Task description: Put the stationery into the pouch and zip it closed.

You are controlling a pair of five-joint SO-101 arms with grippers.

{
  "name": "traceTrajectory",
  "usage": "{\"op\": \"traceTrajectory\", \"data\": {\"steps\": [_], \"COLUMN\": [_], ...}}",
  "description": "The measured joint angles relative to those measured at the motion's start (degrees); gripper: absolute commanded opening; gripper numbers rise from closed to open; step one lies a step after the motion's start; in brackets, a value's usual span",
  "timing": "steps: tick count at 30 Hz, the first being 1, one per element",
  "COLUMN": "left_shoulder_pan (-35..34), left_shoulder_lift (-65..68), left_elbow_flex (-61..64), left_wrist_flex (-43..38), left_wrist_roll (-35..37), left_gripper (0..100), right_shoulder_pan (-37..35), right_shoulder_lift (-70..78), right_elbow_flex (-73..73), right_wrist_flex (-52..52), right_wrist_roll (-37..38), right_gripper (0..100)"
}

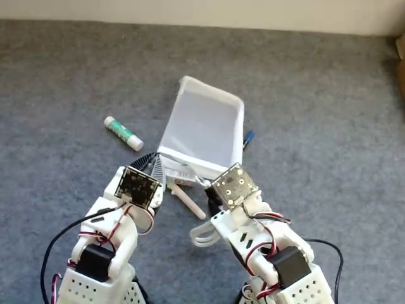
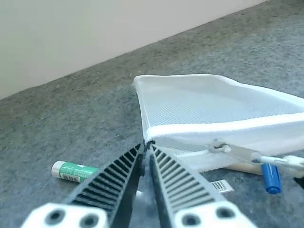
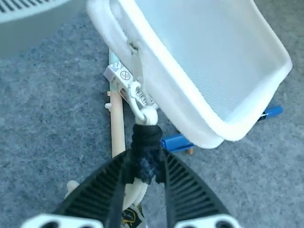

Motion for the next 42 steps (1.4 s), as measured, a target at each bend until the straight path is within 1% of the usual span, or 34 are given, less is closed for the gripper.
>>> {"op": "traceTrajectory", "data": {"steps": [3, 7, 10, 16, 22, 28, 34, 38, 42], "left_shoulder_pan": [-0.09, -0.09, -0.09, -0.09, -0.09, -0.09, 0.0, -0.35, -0.62], "left_shoulder_lift": [0.0, 0.0, 0.0, 0.0, 0.0, 0.0, 0.0, 0.0, 0.0], "left_elbow_flex": [-0.26, -3.16, -4.48, -4.57, -4.57, -4.57, -4.57, -4.57, -4.57], "left_wrist_flex": [1.14, 6.51, 8.79, 8.88, 8.88, 8.88, 8.88, 8.97, 9.05], "left_wrist_roll": [0.0, 0.18, 0.18, 0.18, 0.26, 0.26, 0.26, 0.18, 0.26], "left_gripper": [1, 1, 1, 1, 1, 1, 1, 1, 1], "right_shoulder_pan": [1.93, 5.1, 5.8, 6.15, 12.13, 15.3, 19.69, 22.07, 22.51], "right_shoulder_lift": [0.0, 0.0, 0.0, 0.0, 0.09, 0.26, 0.44, 0.53, 0.53], "right_elbow_flex": [0.0, -0.26, -0.26, -0.26, -2.46, -2.55, -2.55, -2.55, -2.55], "right_wrist_flex": [0.0, 0.0, 0.0, 0.0, 0.0, -0.18, -2.73, -2.99, -2.99], "right_wrist_roll": [-1.49, -2.11, -2.46, -3.43, -7.3, -10.37, -13.98, -14.77, -15.03], "right_gripper": [0.5, 0.5, 0.5, 0.5, 0.5, 0.5, 0.5, 0.5, 0.5]}}
